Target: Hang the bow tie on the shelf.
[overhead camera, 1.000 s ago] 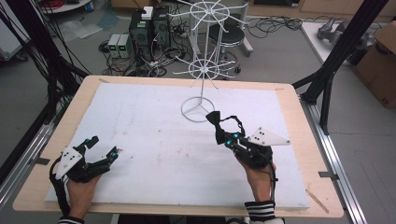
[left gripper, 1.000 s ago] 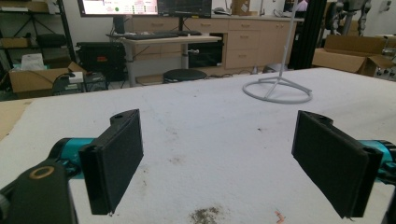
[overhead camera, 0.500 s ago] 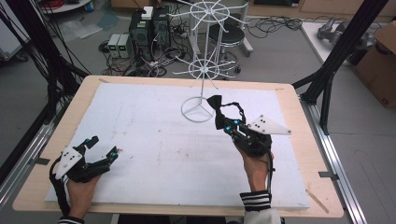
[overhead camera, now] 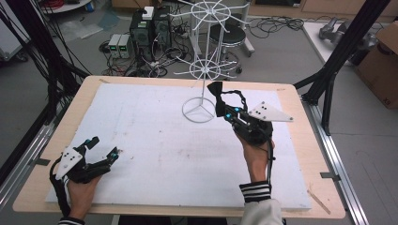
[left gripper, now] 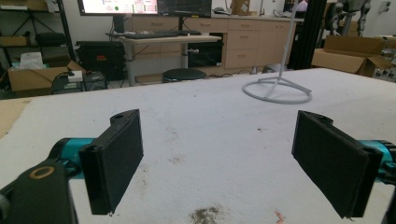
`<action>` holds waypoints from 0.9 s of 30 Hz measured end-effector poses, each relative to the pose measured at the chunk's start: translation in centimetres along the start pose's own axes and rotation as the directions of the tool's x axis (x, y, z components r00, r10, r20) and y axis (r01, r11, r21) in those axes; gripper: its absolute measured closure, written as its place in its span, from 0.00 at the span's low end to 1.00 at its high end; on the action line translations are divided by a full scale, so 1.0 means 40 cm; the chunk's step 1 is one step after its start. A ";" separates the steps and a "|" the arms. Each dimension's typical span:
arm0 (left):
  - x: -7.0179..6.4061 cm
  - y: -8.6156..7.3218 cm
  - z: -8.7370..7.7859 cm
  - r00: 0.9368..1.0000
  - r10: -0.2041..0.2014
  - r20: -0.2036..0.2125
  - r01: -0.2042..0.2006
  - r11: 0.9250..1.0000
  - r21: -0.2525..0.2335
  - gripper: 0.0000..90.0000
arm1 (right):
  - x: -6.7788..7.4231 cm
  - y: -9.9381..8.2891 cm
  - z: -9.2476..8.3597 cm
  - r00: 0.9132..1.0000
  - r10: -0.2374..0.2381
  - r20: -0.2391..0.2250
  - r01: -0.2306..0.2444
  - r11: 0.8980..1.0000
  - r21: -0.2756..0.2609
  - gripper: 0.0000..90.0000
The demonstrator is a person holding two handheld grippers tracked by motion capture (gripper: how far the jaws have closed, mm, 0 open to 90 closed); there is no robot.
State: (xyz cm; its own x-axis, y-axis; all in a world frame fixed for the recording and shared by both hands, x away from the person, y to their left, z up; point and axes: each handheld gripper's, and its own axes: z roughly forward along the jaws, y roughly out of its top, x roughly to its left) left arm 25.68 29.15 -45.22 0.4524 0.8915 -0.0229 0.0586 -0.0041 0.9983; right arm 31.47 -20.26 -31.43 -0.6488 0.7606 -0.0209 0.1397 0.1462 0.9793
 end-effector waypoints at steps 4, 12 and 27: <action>0.000 0.000 0.000 1.000 0.001 0.001 -0.001 1.000 0.001 0.19 | -0.004 0.016 0.012 1.000 0.000 0.005 0.000 1.000 -0.004 0.95; 0.001 0.000 0.000 1.000 -0.001 0.002 0.001 1.000 0.002 0.19 | -0.010 0.033 0.045 1.000 -0.007 0.004 0.007 1.000 0.005 0.95; 0.002 0.000 0.000 1.000 -0.005 0.003 0.005 1.000 0.002 0.19 | -0.022 0.034 0.110 1.000 -0.008 0.010 0.008 0.999 0.047 0.95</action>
State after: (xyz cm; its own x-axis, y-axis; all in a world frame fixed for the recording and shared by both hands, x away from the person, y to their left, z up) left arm 25.71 29.25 -45.22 0.4550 0.8901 -0.0276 0.0629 -0.0012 0.9980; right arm 35.53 -17.94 -30.96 -0.6423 0.7659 -0.0309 0.1700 0.1816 0.9686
